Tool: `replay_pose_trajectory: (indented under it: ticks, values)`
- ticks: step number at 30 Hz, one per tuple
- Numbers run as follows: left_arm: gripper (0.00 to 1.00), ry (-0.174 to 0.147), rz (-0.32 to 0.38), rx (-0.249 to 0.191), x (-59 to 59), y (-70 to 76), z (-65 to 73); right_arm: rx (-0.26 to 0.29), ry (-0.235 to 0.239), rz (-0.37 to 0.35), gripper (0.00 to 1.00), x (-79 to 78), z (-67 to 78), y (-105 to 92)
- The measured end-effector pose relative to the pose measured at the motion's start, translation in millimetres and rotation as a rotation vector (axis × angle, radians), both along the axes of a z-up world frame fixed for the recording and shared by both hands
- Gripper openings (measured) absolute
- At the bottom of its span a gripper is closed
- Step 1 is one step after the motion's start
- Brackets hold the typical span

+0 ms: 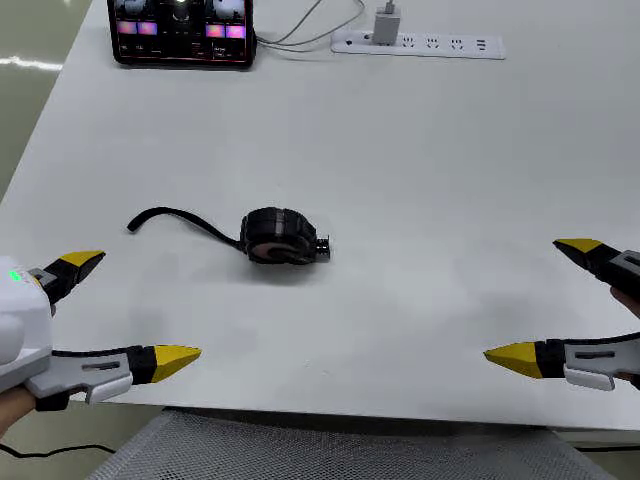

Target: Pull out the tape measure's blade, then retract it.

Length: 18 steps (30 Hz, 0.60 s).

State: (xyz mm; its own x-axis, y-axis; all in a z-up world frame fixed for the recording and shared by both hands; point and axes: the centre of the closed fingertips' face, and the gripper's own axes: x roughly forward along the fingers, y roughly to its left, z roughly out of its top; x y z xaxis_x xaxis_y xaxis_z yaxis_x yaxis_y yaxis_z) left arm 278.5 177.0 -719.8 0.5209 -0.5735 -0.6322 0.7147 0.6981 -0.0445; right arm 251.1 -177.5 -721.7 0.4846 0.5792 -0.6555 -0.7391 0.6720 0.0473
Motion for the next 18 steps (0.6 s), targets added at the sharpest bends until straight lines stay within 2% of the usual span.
replay_pose_trajectory:
  ticks: [1,2,3,4,5,7,8,9,11,12,18]
  values:
    - [0.96,-0.022,0.008,0.017,2.8,2.2,0.4,0.001,0.001,0.0,0.97,-0.1,0.0,0.3]
    - [0.94,-0.006,0.0,0.011,0.3,0.8,-0.6,0.002,0.001,0.0,0.97,-0.2,0.0,0.5]
    - [0.94,-0.002,0.003,0.004,0.1,0.4,-0.3,0.004,0.001,0.0,0.97,-0.3,0.1,0.8]
    - [0.96,-0.016,0.007,0.011,1.9,1.4,0.6,0.004,0.002,0.001,0.97,-0.5,-0.1,0.9]
    - [0.93,0.0,0.0,0.003,-0.4,0.0,-0.1,0.004,0.003,0.001,0.97,-0.7,-0.4,1.0]
    - [0.96,-0.043,0.013,0.038,5.5,4.6,1.2,0.005,0.004,0.002,0.97,-0.8,-0.8,1.2]
    - [0.95,-0.005,-0.006,0.007,0.1,-0.6,-0.1,0.005,0.003,0.002,0.97,-0.8,-0.6,1.2]
    - [0.97,-0.017,0.01,0.011,2.8,1.2,0.5,0.005,0.003,0.001,0.97,-0.7,-0.5,1.2]
    - [0.97,-0.005,0.002,0.002,1.0,-0.2,0.3,0.005,0.004,0.001,0.97,-0.8,-0.6,1.1]
    - [0.97,-0.011,0.002,0.01,1.7,0.5,-0.1,0.005,0.004,0.001,0.97,-0.7,-0.7,1.1]
    - [0.96,-0.002,-0.001,0.001,0.4,-1.1,-0.5,0.005,0.005,0.001,0.97,-0.8,-0.8,1.1]
